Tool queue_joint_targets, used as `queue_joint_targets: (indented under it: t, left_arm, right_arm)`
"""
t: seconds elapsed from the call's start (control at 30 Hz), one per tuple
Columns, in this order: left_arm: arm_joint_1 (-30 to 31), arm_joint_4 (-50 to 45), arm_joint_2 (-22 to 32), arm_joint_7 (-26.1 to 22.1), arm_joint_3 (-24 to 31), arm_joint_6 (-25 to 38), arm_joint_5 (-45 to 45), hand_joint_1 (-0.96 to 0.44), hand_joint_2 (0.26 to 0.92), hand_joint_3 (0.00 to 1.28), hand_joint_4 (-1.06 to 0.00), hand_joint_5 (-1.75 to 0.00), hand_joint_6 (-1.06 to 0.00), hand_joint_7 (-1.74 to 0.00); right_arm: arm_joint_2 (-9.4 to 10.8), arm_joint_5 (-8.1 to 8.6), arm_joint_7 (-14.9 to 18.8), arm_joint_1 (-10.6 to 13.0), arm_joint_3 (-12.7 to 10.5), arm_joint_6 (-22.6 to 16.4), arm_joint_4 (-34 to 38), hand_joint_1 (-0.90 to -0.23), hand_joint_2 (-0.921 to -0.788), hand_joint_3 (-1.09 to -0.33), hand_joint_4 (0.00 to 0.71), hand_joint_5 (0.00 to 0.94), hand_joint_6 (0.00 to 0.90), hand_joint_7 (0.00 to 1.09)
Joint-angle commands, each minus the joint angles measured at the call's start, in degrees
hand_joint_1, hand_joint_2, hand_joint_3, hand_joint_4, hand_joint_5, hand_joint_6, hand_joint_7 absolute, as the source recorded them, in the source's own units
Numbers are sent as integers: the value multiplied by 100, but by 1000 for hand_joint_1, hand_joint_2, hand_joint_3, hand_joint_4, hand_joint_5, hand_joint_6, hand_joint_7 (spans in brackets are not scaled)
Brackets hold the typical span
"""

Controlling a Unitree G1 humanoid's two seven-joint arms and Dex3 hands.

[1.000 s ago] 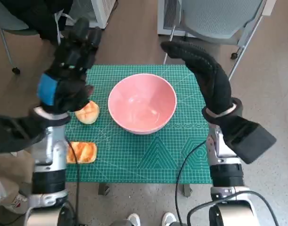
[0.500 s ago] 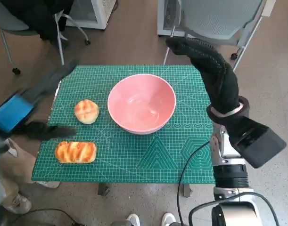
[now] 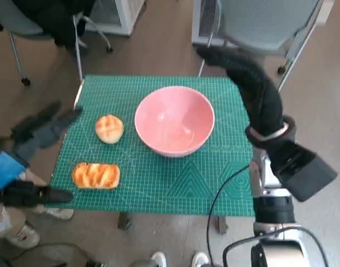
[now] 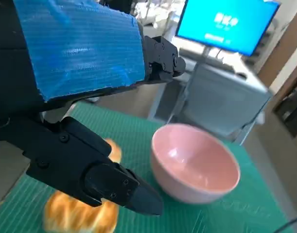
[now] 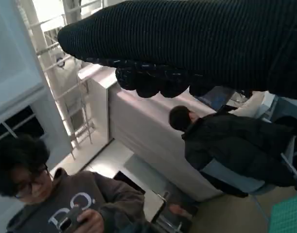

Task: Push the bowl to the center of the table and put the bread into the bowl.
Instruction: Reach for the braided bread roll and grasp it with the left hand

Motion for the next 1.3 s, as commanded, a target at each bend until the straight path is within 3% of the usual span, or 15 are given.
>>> queue_joint_targets:
  t: [0.03,0.3,0.67,1.3]
  left_arm:
    - [100,-249,197,42,-305,487,287,-454,706,0,-208,-40,-343,-95]
    - [-249,-511,412,264,-1568,1585,1001,-301,679,0,-283,-19,-418,-59]
    - [-1211,312,350,339,-3238,1896,1776,-114,670,1,-304,-4,-447,-27]
    - [-1862,1598,-8,368,-4210,1845,2604,-183,680,3,-276,0,-429,-2]
  right_arm:
    - [-59,51,65,91,-1,-11,159,-698,-921,-794,163,2,3,495]
    - [-74,153,150,29,-14,-8,329,-697,-921,-797,162,1,1,496]
    - [-40,288,231,25,-21,89,303,-697,-921,-795,161,0,0,497]
    - [-55,517,388,66,-78,92,294,-705,-921,-781,160,0,1,502]
